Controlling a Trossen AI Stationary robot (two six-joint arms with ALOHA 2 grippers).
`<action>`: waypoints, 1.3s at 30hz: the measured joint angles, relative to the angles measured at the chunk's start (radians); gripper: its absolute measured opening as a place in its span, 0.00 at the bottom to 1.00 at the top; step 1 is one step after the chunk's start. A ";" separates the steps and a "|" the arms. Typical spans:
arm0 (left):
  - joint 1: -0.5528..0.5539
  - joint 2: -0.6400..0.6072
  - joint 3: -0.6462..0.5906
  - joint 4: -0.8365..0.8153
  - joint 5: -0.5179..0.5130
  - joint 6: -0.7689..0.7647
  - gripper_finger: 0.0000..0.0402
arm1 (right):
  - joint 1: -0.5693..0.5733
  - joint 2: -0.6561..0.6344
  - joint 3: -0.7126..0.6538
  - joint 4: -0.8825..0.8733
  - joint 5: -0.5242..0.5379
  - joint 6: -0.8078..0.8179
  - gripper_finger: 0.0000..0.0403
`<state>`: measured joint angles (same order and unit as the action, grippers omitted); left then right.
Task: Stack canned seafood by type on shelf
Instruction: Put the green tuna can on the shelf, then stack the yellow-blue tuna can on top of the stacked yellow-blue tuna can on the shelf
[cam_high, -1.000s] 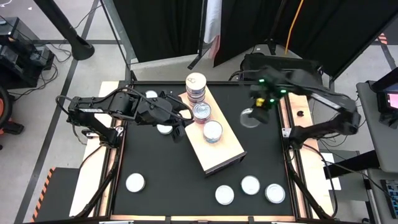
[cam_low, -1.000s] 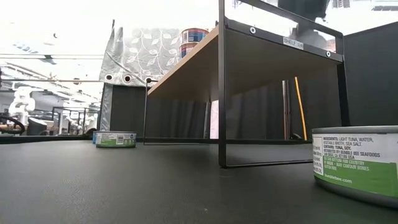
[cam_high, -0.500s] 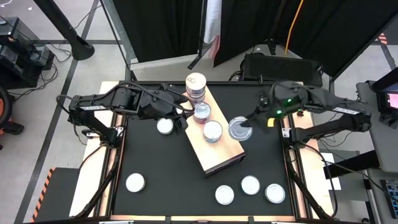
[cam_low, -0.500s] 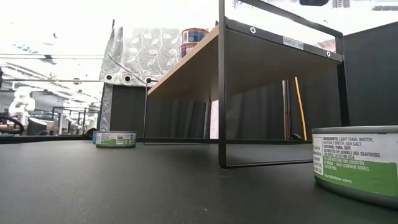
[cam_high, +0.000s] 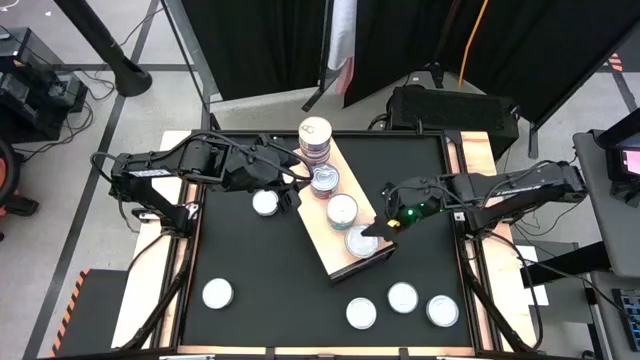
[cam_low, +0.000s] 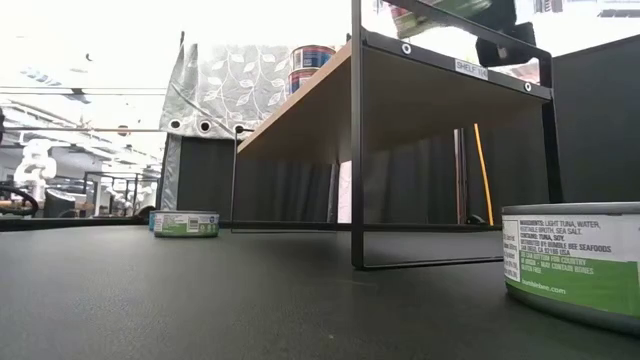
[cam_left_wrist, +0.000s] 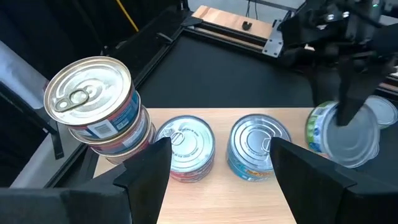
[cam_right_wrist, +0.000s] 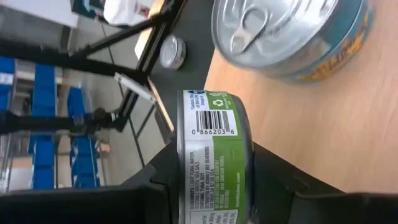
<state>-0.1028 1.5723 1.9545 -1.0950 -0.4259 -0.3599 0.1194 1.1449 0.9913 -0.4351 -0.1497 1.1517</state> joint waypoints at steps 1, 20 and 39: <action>0.000 0.000 0.000 0.000 0.000 0.000 0.68 | 0.000 0.006 -0.003 0.012 0.007 0.004 0.31; -0.004 0.000 0.000 -0.244 0.008 -0.253 0.68 | -0.001 0.088 -0.002 0.002 0.074 0.038 0.64; -0.076 -0.018 -0.019 -0.466 0.053 -0.411 0.68 | 0.099 0.050 0.579 -0.860 0.074 -0.113 0.64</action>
<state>-0.1787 1.5543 1.9350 -1.5608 -0.3733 -0.7708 0.2183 1.1948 1.5699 -1.2947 -0.0759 1.0390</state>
